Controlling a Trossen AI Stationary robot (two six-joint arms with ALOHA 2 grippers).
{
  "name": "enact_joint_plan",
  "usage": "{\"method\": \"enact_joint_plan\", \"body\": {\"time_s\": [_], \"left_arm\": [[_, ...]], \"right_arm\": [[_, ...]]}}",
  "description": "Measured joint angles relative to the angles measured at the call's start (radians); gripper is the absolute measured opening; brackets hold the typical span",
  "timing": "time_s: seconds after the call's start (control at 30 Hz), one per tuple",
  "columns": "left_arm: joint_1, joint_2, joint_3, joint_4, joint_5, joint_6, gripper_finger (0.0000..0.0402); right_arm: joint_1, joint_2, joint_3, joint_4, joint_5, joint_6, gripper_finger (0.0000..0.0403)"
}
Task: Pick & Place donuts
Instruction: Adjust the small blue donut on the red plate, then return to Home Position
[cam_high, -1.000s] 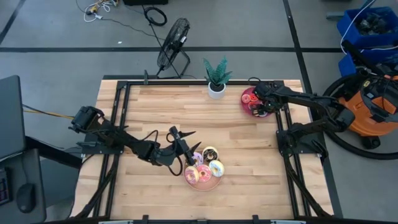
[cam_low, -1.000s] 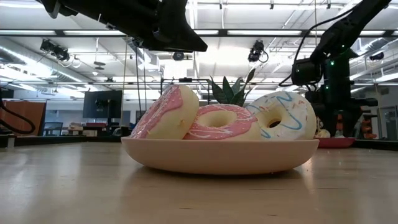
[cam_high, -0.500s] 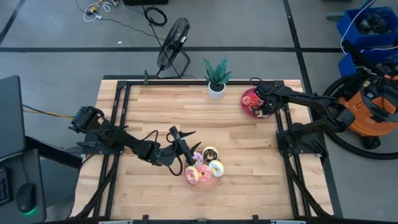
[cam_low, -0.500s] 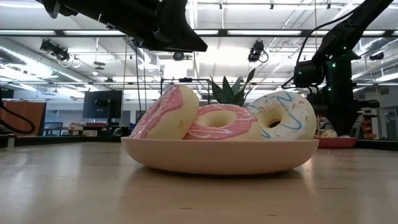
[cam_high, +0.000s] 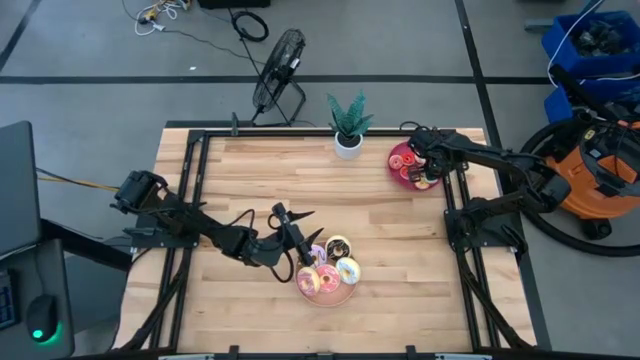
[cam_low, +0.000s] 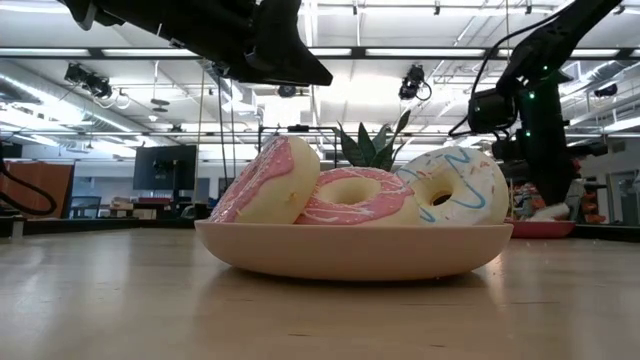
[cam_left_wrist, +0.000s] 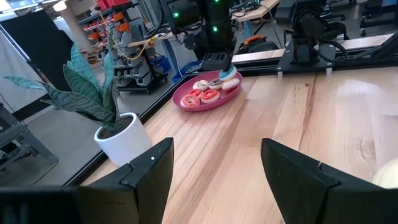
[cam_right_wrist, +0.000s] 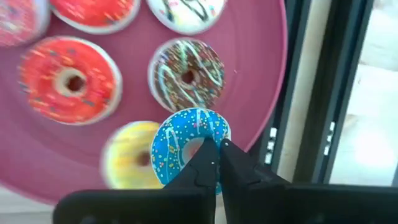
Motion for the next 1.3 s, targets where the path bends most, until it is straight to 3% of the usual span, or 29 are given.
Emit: {"method": "enact_joint_plan", "body": {"time_s": [0.47,0.87,1.03,1.3], "left_arm": [[0.000,0.000,0.000,-0.007,0.000,-0.006,0.0248],[0.000,0.000,0.000,-0.007,0.000,-0.007,0.0248],[0.000,0.000,0.000,-0.007,0.000,-0.007,0.0248],[0.001,0.000,0.000,-0.007,0.000,-0.007,0.0248]], "right_arm": [[-0.001,0.000,-0.027,0.039,0.108,0.026,0.0017],[-0.010,0.000,-0.095,0.086,0.121,0.032,0.0027],[-0.012,0.000,-0.085,0.084,0.137,0.006,0.0064],[-0.011,0.000,-0.037,0.014,0.147,-0.039,0.0175]]}}
